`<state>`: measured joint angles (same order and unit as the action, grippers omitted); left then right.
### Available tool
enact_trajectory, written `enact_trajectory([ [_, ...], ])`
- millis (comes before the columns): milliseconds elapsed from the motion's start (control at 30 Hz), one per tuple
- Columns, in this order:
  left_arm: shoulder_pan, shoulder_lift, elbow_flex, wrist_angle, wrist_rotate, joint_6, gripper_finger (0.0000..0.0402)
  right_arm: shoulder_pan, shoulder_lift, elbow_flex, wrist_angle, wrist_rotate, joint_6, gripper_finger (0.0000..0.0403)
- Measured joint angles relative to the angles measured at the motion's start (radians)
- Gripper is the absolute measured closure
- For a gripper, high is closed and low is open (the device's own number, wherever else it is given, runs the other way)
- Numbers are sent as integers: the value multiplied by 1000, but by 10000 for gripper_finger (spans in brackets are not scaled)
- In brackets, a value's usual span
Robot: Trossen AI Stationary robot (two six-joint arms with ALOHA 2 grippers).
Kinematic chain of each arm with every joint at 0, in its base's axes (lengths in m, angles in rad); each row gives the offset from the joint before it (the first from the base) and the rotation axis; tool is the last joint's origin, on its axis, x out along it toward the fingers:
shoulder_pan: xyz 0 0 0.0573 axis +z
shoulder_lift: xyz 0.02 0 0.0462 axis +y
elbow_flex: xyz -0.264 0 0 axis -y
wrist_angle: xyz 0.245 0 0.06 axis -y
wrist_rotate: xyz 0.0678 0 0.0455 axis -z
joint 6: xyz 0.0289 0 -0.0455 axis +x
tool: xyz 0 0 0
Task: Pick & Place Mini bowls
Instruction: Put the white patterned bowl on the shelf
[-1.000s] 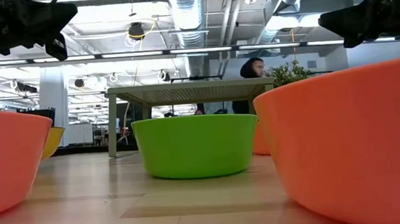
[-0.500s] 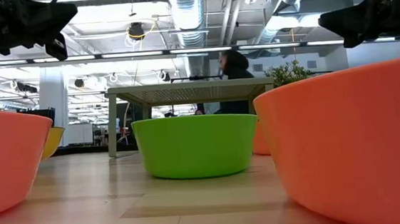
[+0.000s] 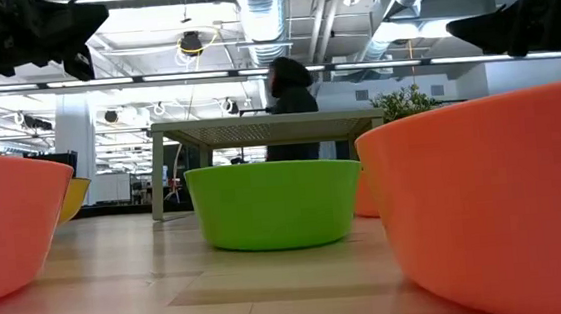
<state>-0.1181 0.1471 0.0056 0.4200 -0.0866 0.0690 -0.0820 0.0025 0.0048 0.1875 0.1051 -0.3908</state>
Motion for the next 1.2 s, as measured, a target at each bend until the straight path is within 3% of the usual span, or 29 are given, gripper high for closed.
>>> enact_trajectory([
  [333, 0, 0, 0, 18, -2, 53, 390, 25, 0, 0, 117, -1, 297, 329],
  [533, 0, 2, 0, 47, -2, 54, 390, 21, 0, 0, 159, 0, 257, 329],
  [667, 0, 29, 18, 60, -50, 140, 384, 21, 11, 14, 167, 0, 291, 329],
  [800, 0, 133, 83, 60, -152, 194, 353, 21, 60, 65, 172, 1, 284, 319],
  [1000, 0, 400, 278, -56, -168, 161, 294, 23, 248, 174, 169, 1, 295, 284],
  [1100, -7, 526, 429, -255, -170, 151, 281, 23, 377, 239, 167, 0, 344, 266],
  [1200, -28, 634, 583, -513, -179, 27, 279, 24, 494, 300, 133, -9, 379, 252],
])
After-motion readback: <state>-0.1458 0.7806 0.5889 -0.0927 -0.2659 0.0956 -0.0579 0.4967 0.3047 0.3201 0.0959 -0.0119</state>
